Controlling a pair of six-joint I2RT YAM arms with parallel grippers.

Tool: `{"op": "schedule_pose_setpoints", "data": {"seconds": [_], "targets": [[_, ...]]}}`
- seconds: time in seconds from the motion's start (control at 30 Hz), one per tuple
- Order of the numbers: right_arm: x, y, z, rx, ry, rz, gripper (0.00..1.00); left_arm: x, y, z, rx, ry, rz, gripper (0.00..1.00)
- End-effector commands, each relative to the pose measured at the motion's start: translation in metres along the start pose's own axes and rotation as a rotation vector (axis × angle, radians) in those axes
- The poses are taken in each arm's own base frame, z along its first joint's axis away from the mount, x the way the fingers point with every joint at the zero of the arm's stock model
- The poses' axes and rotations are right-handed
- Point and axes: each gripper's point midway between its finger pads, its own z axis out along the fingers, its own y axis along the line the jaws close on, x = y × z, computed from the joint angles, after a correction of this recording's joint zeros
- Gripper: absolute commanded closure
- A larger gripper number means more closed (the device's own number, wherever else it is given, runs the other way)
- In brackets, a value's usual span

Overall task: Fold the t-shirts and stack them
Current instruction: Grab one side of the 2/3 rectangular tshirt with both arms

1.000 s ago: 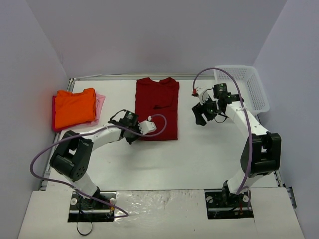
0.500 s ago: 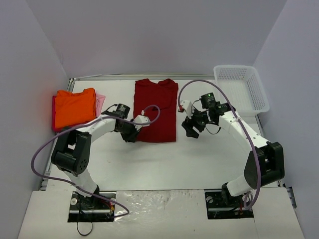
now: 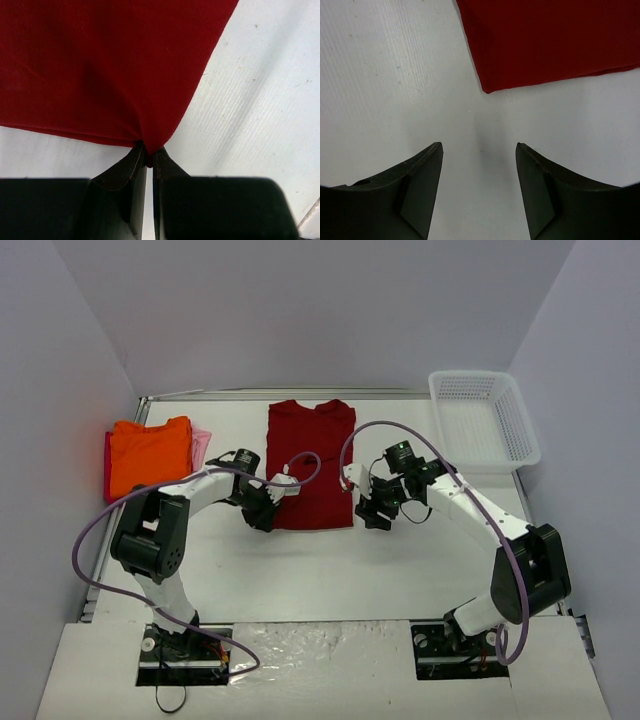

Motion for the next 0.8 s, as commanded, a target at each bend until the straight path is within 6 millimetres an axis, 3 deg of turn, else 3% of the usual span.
{"op": "schedule_pose_setpoints", "data": {"seconds": [0.0,0.23,0.4,0.77], "targets": [[-0.002,0.0,0.011,-0.003,0.001,-0.057,0.44,-0.008,-0.003,-0.008,0.036,-0.017,0.013,0.98],[-0.011,0.004,0.037,-0.031,0.062,-0.143,0.48,-0.003,-0.004,-0.003,0.079,0.002,-0.001,0.98],[-0.006,0.013,0.06,-0.064,0.14,-0.198,0.49,-0.001,-0.004,-0.002,0.089,0.003,-0.012,0.98],[-0.015,0.016,0.07,-0.074,0.153,-0.225,0.5,0.003,0.0,-0.002,0.086,0.001,-0.021,0.98]]}}
